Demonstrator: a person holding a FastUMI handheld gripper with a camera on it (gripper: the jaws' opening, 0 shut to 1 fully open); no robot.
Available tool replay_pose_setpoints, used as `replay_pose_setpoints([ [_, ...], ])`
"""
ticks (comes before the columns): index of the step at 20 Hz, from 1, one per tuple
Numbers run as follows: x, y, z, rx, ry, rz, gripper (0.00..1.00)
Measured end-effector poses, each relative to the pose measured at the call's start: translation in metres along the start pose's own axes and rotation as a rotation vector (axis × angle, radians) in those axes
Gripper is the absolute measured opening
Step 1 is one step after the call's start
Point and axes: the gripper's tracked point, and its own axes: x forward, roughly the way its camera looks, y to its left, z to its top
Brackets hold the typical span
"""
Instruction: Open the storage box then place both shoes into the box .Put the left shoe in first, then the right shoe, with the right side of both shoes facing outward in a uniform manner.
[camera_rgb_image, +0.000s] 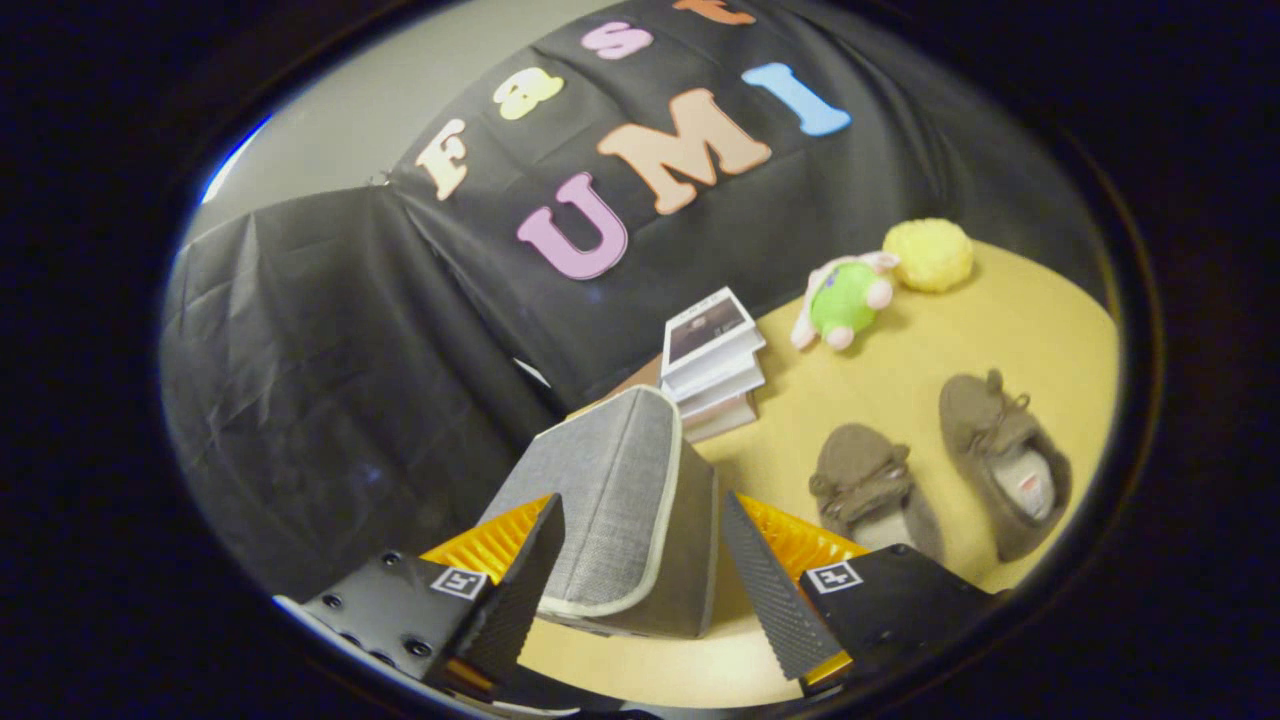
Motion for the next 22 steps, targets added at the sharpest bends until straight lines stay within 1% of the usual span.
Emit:
replay_pose_setpoints([
  [2,0.004,0.007,-0.002,0.126,0.011,0.05,0.99],
  [3,0.01,0.009,-0.005,0.17,0.022,0.061,0.99],
  [7,0.025,-0.002,-0.011,0.295,0.064,0.063,1.0],
  [10,0.035,-0.008,-0.027,0.408,0.113,0.065,1.0],
  [13,0.045,-0.007,-0.043,0.539,0.191,0.095,1.0],
  [15,0.048,-0.003,-0.05,0.586,0.214,0.116,1.0],
  [20,0.05,-0.001,-0.045,0.629,0.251,0.159,0.64],
  [22,0.048,0.002,-0.047,0.614,0.284,0.181,0.56],
])
